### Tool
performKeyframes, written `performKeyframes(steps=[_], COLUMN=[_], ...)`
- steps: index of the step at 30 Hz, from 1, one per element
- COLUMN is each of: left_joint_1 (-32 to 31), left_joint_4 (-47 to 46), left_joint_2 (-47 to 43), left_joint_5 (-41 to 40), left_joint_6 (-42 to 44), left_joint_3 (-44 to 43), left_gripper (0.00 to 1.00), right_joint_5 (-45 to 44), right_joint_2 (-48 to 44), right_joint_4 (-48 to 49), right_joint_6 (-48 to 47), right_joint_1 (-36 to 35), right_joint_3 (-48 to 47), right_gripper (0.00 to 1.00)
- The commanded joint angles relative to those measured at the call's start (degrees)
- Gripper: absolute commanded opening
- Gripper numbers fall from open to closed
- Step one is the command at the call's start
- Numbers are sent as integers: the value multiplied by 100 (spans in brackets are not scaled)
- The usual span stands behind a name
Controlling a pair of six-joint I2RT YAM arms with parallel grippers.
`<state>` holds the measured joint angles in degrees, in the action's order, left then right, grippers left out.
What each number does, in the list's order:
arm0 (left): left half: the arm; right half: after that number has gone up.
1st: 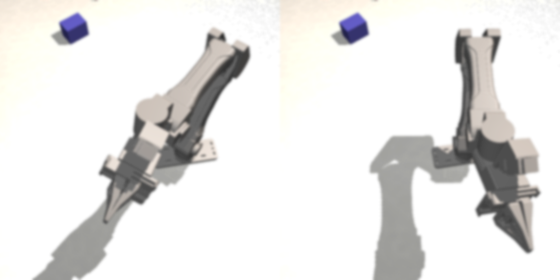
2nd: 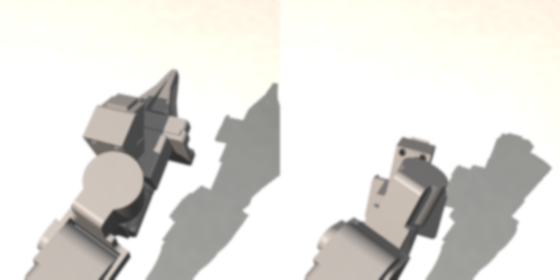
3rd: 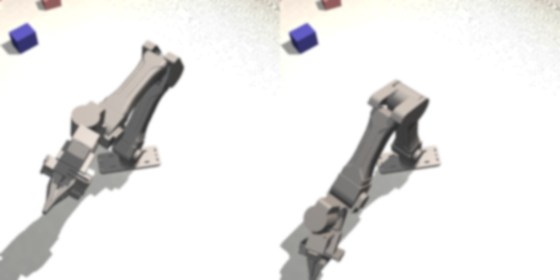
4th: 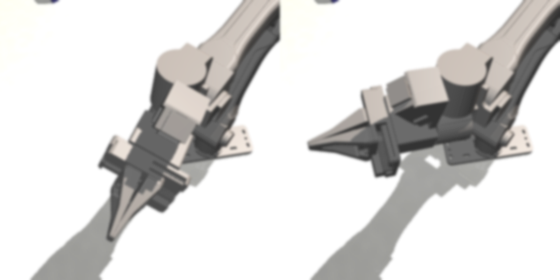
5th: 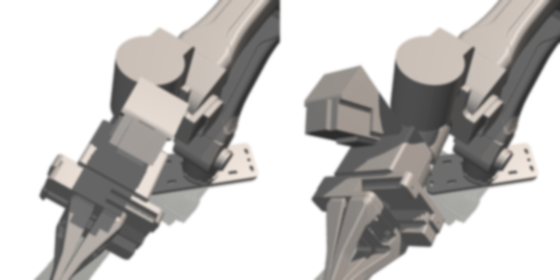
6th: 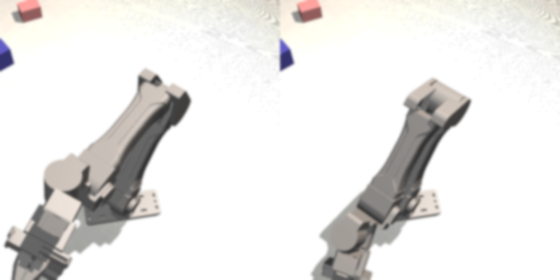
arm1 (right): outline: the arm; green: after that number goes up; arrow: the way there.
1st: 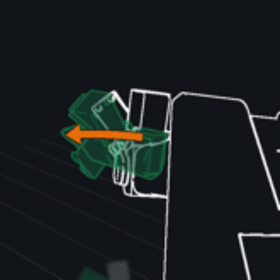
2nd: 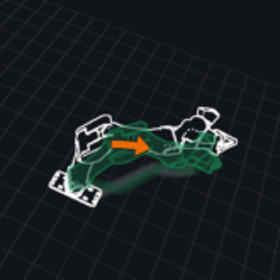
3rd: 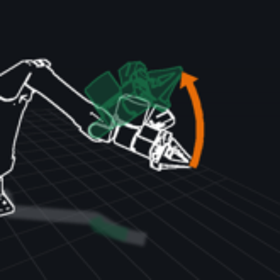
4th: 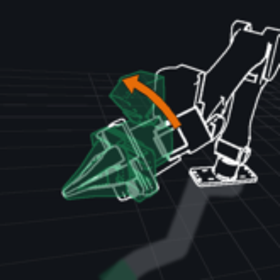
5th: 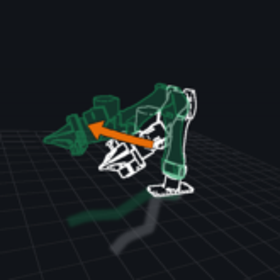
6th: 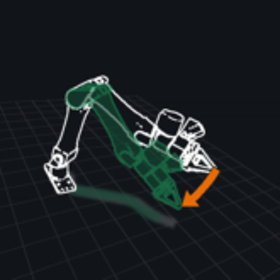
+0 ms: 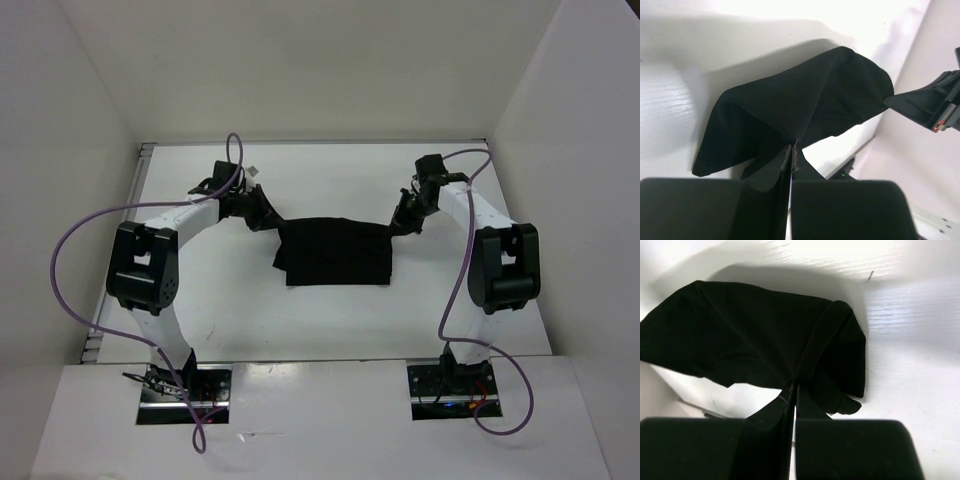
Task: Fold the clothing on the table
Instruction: Fold the skirt
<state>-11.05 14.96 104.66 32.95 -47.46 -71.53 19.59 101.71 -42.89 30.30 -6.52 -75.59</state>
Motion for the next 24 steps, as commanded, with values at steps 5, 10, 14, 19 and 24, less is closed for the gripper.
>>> performKeyframes(steps=[5, 10, 14, 19, 24], left_joint_1=[489, 735, 859, 912, 912], left_joint_4=[-528, -925, -1047, -1442, -2092], left_joint_2=[607, 968, 1074, 1345, 1759], left_joint_5=[1370, 1732, 1951, 2286, 2339], left_joint_6=[-806, -1362, -1634, -2178, -2924], left_joint_3=[-195, -476, -818, -1091, -1425], left_gripper=[0, 0, 0, 0, 0], right_joint_5=[1001, 1599, 1802, 2144, 2435], right_joint_2=[173, 498, 630, 867, 1069], right_joint_4=[-52, 71, 132, 237, 343], right_joint_6=[-130, -130, -69, -69, 45], right_joint_1=[317, 608, 749, 960, 1074], right_joint_3=[-263, -325, -448, -500, -675], right_gripper=[0, 0, 0, 0, 0])
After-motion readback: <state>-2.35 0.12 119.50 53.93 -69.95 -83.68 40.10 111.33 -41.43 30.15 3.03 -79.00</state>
